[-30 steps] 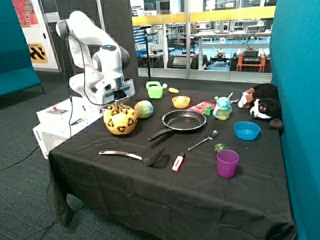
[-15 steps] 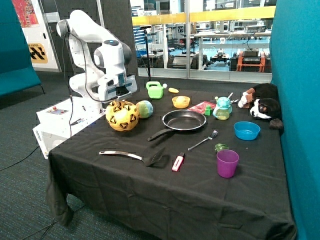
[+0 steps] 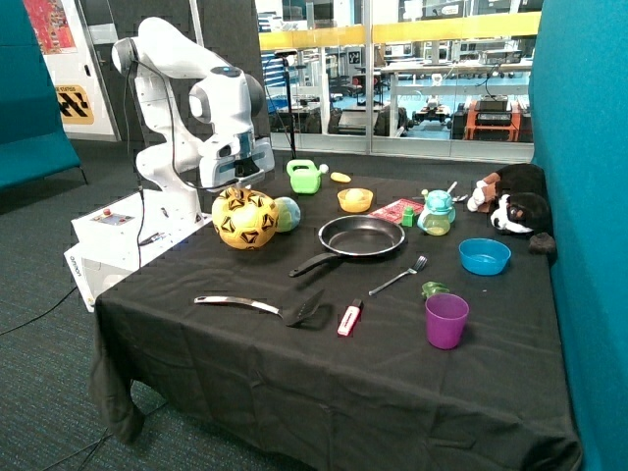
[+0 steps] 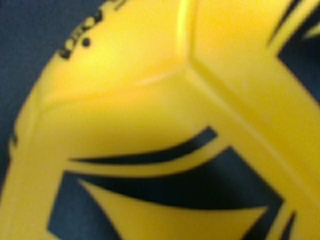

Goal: Sort the balls from left to right in order of size

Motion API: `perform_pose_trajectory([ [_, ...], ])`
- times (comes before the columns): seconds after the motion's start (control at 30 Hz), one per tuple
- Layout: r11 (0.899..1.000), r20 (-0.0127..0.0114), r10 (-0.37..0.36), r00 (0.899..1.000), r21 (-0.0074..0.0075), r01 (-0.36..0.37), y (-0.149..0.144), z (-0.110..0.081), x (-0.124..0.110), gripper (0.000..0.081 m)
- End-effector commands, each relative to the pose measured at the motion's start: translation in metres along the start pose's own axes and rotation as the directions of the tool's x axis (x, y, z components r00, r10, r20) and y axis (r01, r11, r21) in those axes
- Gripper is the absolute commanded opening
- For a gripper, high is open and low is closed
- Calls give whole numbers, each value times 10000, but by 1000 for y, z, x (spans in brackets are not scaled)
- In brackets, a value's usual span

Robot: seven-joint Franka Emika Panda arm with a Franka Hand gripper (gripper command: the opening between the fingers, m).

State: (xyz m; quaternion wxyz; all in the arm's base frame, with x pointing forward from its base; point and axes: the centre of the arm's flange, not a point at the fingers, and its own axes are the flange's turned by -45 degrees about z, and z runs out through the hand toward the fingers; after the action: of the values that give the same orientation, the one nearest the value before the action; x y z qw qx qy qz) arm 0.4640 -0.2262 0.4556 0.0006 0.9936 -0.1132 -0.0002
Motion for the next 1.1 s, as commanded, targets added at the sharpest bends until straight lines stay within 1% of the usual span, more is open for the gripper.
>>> perform_pose_trajectory([
  [0.0,9990,-3,-437,9990,11,437,-12,-14,6,0],
  [0.23,9966,-3,-829,9966,11,829,-26,-20,10,0],
  [0.5,9914,-4,-1307,9914,11,1307,-45,-28,14,0],
  [0.6,9833,-5,-1821,9833,11,1821,-59,-34,16,0],
  [0.73,9808,-5,-1951,9808,11,1951,-67,-38,17,0],
  [0.8,9750,-5,-2223,9750,11,2223,-74,-41,16,0],
  [0.83,9686,-5,-2487,9686,11,2487,-80,-43,16,0],
  [0.93,9657,-5,-2596,9657,10,2596,-89,-45,14,0],
  [1.07,9553,-6,-2955,9553,10,2955,-102,-46,12,0],
])
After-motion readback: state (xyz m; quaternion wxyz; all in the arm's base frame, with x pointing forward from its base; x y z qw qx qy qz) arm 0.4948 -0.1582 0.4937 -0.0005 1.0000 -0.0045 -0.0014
